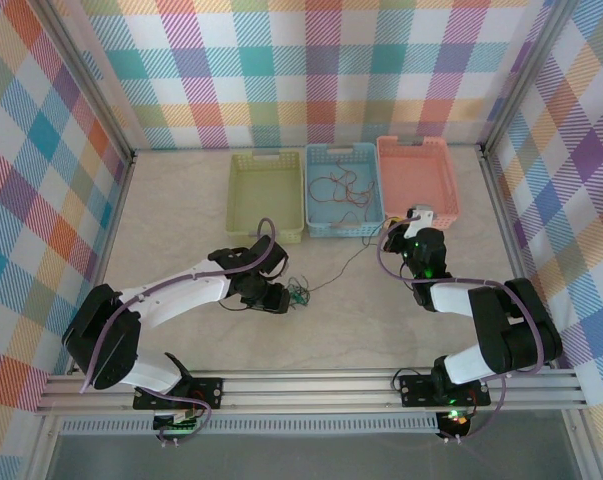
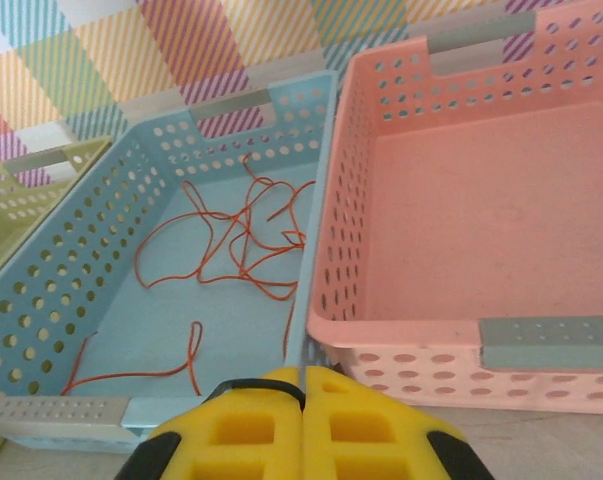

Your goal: Untangle the cables

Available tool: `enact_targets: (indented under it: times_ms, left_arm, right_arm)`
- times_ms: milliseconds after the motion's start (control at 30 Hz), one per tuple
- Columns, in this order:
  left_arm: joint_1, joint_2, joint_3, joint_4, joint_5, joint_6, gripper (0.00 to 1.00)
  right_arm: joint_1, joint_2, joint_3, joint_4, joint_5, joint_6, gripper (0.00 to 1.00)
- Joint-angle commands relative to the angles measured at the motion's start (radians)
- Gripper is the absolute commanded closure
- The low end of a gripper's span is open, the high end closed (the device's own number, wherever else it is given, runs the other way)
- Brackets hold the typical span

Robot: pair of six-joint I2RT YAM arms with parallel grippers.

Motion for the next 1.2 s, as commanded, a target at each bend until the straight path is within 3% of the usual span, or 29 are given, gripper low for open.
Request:
enact_targets:
  times_ms: [0, 200, 367, 767, 1167]
  left_arm:
    - [-0.011, 0.021, 0.063, -0.029, -0.011, -0.006, 0.61]
    - [-0.012, 0.041, 0.181, 0.072, 0.073, 0.015, 0.48]
    - [-0.017, 0.187, 0.34, 0.046, 0.03, 0.073, 0.4]
    - [-0.025, 0.495, 0.581, 0.094, 0.134, 0.14, 0.33]
    - [-0.037, 0.672, 0.768, 0.005, 0.149, 0.141, 0.37]
  right_arm:
    - [-0.003, 0.008, 0.024, 0.045, -0.068, 0.019, 1.0]
    - [-0.004, 0.025, 0.041, 0.035, -0.104, 0.02, 1.0]
    - [-0.003, 0.029, 0.045, 0.033, -0.113, 0.021, 1.0]
    - [-0.003, 0.032, 0.049, 0.033, -0.121, 0.021, 1.0]
    - [-0.003, 0.032, 0.05, 0.033, -0.121, 0.021, 1.0]
